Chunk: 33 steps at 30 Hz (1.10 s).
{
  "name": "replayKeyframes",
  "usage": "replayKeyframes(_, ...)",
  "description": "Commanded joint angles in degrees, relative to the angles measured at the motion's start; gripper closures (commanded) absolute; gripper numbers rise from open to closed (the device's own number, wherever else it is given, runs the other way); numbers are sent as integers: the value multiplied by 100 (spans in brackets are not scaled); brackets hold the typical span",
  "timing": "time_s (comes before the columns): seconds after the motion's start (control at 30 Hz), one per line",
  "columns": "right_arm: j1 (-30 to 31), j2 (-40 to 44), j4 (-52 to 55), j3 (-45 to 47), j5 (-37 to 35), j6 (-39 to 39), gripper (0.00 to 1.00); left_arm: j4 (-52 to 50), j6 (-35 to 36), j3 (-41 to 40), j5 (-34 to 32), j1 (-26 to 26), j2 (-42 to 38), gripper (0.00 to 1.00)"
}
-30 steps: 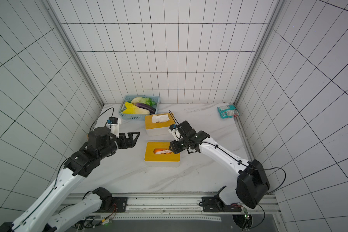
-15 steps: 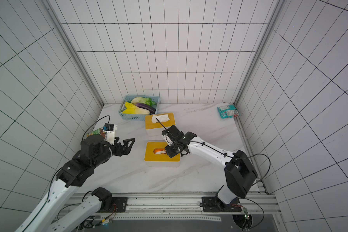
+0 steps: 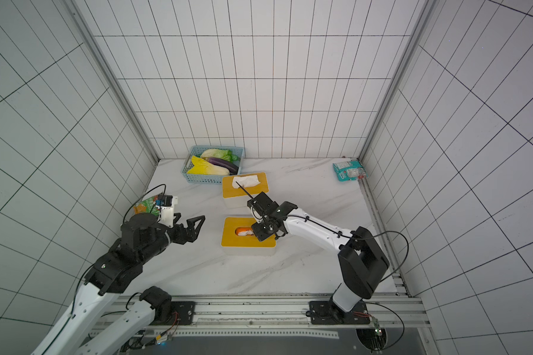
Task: Put the tissue paper into the tissue box
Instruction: Pull the paper towel from the tissue box.
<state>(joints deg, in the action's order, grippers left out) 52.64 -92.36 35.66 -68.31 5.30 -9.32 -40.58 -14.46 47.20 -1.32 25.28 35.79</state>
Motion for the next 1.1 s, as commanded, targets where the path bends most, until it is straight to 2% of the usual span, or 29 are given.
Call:
replayKeyframes(0.0, 44, -47, 178, -224, -62, -43, 93, 133, 43, -78, -52, -31, -95, 4)
replayKeyframes(0.1, 45, -1, 178, -285, 35, -83, 100, 112, 31, -97, -69, -27, -136, 4)
replayKeyframes(0.57, 48, 467, 74, -351, 112, -140, 100, 61, 5, -108, -105, -23, -162, 4)
replayKeyframes(1.07, 45, 1232, -273, 113, 175, 19, 100, 50, -12, -128, -140, -23, -178, 4)
